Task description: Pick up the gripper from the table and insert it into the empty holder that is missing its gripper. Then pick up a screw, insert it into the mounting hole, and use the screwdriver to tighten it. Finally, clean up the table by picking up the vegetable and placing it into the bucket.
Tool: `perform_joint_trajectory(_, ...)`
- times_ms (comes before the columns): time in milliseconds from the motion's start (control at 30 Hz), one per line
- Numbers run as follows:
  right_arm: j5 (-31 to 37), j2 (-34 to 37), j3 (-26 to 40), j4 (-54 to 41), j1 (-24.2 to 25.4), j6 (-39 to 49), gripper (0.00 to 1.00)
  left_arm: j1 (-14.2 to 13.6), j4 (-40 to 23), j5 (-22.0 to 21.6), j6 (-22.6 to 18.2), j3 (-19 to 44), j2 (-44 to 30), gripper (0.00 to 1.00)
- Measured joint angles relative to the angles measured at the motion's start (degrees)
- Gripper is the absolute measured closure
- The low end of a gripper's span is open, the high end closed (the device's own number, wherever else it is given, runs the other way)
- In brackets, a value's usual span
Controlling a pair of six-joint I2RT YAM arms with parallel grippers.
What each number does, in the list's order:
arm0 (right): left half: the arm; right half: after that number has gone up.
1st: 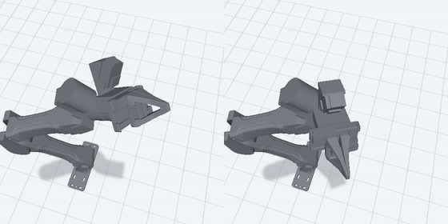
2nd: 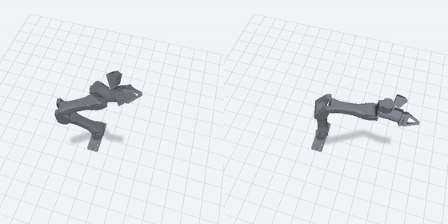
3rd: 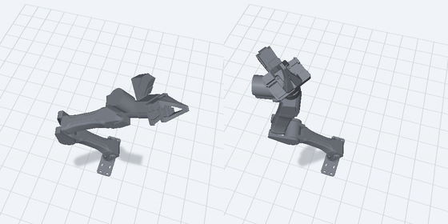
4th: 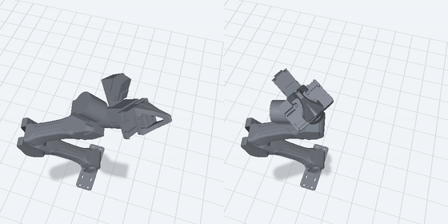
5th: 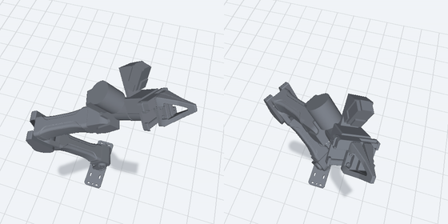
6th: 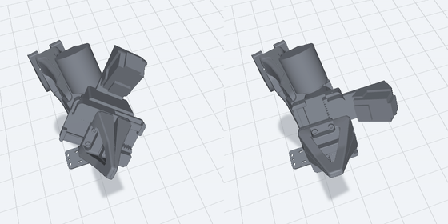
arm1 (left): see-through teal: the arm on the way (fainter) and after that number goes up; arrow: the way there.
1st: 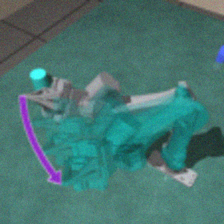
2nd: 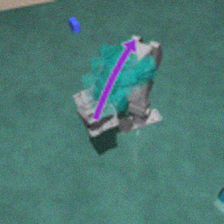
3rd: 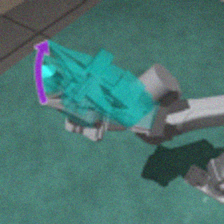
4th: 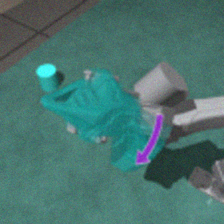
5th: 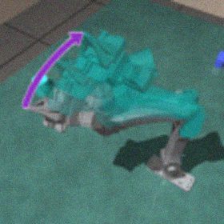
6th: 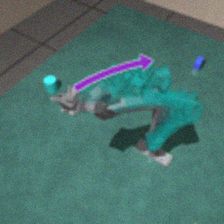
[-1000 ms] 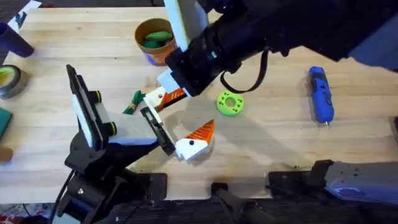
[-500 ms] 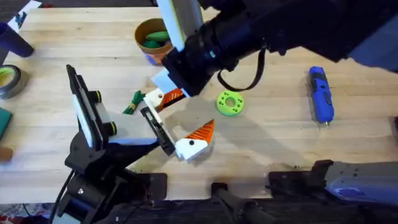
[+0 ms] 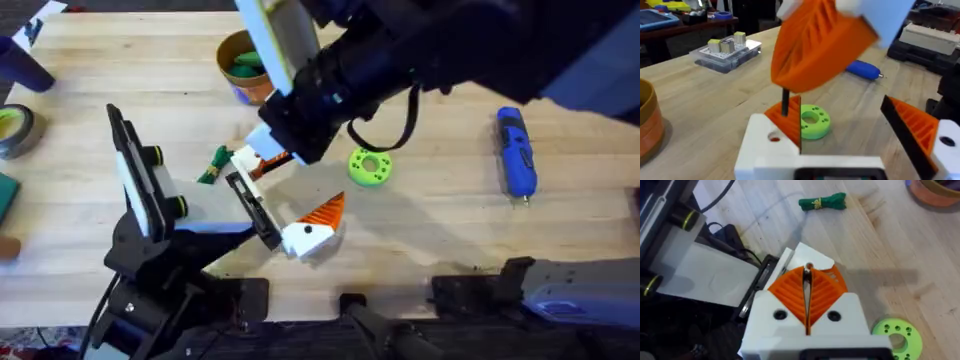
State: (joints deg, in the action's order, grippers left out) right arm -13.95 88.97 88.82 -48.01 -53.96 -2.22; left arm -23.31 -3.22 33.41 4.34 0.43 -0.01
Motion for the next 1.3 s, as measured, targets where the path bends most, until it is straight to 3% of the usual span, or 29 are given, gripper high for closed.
perform_joint_trajectory(1300,0.7,3.0,0.0,0.0,-0.6,4.0,0.987,0.0,0.0,0.0,0.0,0.0,0.0,0.01)
